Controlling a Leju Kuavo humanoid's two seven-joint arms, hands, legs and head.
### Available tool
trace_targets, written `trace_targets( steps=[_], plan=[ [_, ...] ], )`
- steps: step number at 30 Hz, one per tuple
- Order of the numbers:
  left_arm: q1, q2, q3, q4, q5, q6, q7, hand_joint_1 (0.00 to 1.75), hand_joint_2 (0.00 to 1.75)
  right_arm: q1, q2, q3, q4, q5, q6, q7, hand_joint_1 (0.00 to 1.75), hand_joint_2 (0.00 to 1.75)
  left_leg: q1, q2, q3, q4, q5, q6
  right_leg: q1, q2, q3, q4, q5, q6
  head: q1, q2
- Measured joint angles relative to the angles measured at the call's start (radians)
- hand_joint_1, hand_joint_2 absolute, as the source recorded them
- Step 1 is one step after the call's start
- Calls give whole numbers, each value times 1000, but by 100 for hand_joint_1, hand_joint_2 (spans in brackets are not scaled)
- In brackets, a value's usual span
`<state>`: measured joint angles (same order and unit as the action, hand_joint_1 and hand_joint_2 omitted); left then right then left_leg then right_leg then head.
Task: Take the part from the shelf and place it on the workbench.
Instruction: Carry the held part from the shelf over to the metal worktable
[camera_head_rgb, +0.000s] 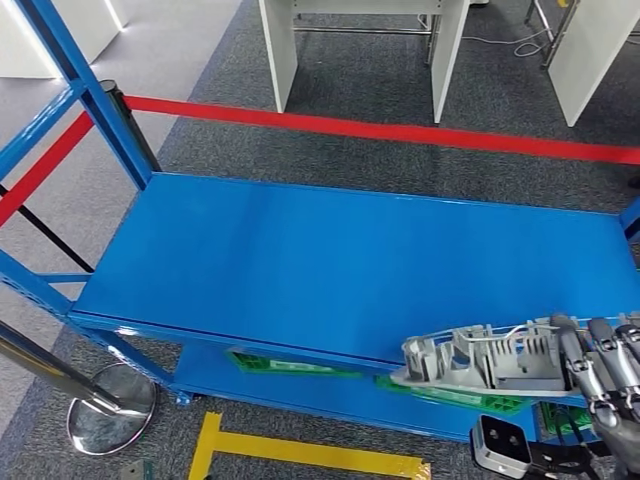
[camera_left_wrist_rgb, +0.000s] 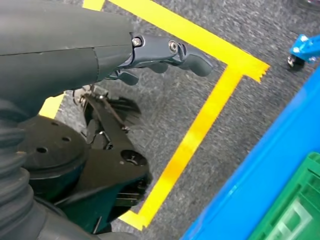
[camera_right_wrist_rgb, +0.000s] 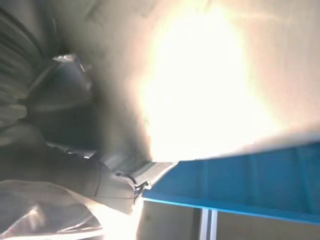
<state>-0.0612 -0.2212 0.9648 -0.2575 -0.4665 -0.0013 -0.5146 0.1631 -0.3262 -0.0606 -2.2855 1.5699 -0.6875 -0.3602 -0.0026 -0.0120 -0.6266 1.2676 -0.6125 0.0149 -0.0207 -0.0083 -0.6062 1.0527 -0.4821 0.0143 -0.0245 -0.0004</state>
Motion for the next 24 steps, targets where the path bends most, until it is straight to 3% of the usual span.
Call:
trace_targets(
  steps=[3,5,7,8,10,12,13,14,15,16,17,19,20,22,24],
  plan=[
    [-3,3,0,0,0,-2,0,0,175,2,0,3,0,1,0,6,175,175,-17,3,121,-200,60,41,7,0,-13,-2,19,-1,2,0],
    [-4,4,0,0,0,-2,0,0,175,5,0,5,1,1,0,9,175,175,-28,7,140,-247,67,51,1,-2,-18,-6,32,9,1,0],
    [-4,2,0,0,-1,-2,0,0,175,7,-1,9,2,1,0,11,175,175,-30,9,133,-262,90,50,-3,-3,-22,-11,43,21,0,0],
    [-4,2,0,0,-1,-2,0,0,175,10,-2,11,2,1,0,13,175,175,-28,11,128,-273,104,50,-2,-1,-28,-6,32,26,1,0],
    [-5,1,0,0,-1,-2,0,0,175,13,-5,15,3,0,0,15,175,175,-20,14,112,-291,132,51,0,3,-52,51,-39,32,4,0],
    [-6,0,0,0,-1,-2,1,0,175,15,-8,19,6,0,0,15,175,175,-20,14,83,-291,154,53,0,5,-77,161,-125,39,5,0],
    [-6,-2,0,0,-1,-2,1,0,175,16,-10,21,7,0,0,15,175,175,-19,15,68,-289,164,51,-1,5,-80,207,-140,42,5,0],
    [-5,-2,0,0,-1,-2,1,0,175,17,-11,23,9,0,0,15,175,175,-19,15,52,-286,174,49,-2,5,-71,229,-131,46,5,0],
    [-5,-3,0,0,-1,-2,2,0,175,17,-12,25,10,0,0,15,175,175,-17,16,37,-281,182,46,-4,5,-48,219,-104,50,5,0],
    [-5,-3,0,0,-1,-2,2,0,175,17,-14,27,12,0,0,15,175,175,-15,16,22,-273,189,41,-8,5,-8,175,-74,55,5,0],
    [-6,-3,0,0,-2,-2,3,0,175,16,-15,28,13,0,0,15,175,175,-15,16,8,-264,194,36,-10,5,40,110,-62,60,5,0],
    [-6,-3,0,1,-3,-1,3,0,175,16,-18,31,14,0,0,16,175,175,-16,15,-14,-242,203,26,-10,8,117,-6,-76,58,4,0],
    [-6,-3,0,0,-4,0,3,0,175,16,-18,32,16,0,0,16,175,175,-18,14,-21,-235,209,22,-7,9,129,-32,-91,52,4,0],
    [-4,-2,0,0,-5,1,3,0,175,17,-19,34,18,1,0,16,175,175,-17,13,-26,-229,219,14,-6,7,119,-38,-89,33,4,0],
    [-2,-2,0,1,-6,1,3,0,175,17,-20,36,20,1,0,16,175,175,-13,12,-35,-204,177,1,-8,3,105,-38,-74,12,2,0]
  ],
)
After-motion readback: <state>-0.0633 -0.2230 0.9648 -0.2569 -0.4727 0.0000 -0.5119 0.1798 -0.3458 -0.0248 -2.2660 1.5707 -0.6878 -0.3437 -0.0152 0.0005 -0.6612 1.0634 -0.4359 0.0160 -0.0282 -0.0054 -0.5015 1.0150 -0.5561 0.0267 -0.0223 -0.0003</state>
